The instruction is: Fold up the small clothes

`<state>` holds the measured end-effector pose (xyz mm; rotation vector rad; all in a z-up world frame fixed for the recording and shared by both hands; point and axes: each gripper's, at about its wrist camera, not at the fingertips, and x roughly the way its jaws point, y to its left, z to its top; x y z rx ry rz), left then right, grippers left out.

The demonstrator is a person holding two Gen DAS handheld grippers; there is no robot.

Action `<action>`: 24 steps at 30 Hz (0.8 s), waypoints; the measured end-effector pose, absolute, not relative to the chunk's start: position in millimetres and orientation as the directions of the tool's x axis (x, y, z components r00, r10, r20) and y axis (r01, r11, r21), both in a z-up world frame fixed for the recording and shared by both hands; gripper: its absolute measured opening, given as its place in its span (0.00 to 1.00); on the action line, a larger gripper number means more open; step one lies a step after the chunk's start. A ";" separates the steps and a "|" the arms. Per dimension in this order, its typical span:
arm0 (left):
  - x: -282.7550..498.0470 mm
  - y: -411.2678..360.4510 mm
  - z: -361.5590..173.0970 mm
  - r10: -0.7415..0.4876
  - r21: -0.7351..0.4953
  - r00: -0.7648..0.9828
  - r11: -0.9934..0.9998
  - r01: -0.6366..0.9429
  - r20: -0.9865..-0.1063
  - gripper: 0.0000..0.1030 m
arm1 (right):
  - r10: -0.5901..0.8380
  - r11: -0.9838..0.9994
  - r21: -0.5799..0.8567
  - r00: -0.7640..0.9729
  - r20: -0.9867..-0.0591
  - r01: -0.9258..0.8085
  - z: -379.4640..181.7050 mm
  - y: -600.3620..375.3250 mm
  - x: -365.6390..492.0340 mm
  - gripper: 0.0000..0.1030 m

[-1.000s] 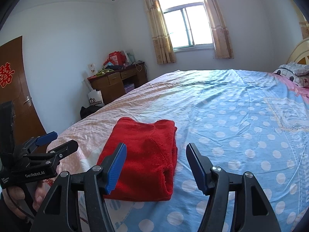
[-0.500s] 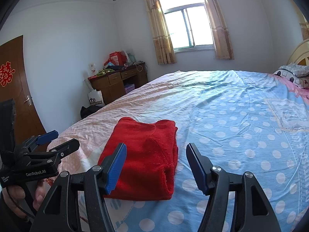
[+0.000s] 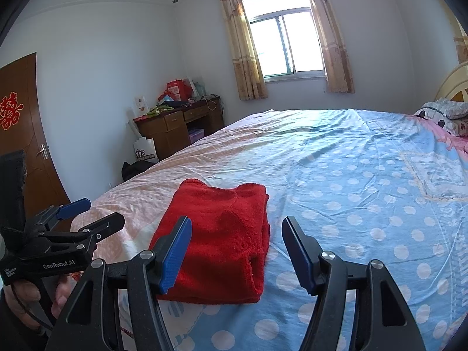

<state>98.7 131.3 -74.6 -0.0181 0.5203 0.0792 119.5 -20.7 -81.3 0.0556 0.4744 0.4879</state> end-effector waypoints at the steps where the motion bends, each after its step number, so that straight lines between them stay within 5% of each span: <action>1: 98.5 131.2 -75.0 0.071 0.005 0.865 0.997 -0.079 -0.497 1.00 | 0.463 0.885 0.160 0.781 -0.420 -0.438 -80.5 -20.7 118.6 0.63; 18: 94.4 133.3 -62.6 0.100 0.036 0.880 0.995 -0.094 -0.464 1.00 | 0.453 0.891 0.166 0.845 -0.283 -0.422 -62.3 -34.2 101.9 0.63; 24: 99.2 137.6 -66.2 0.115 0.032 0.869 0.993 -0.114 -0.481 1.00 | 0.451 0.892 0.172 0.836 -0.312 -0.417 -66.1 -32.8 106.4 0.63</action>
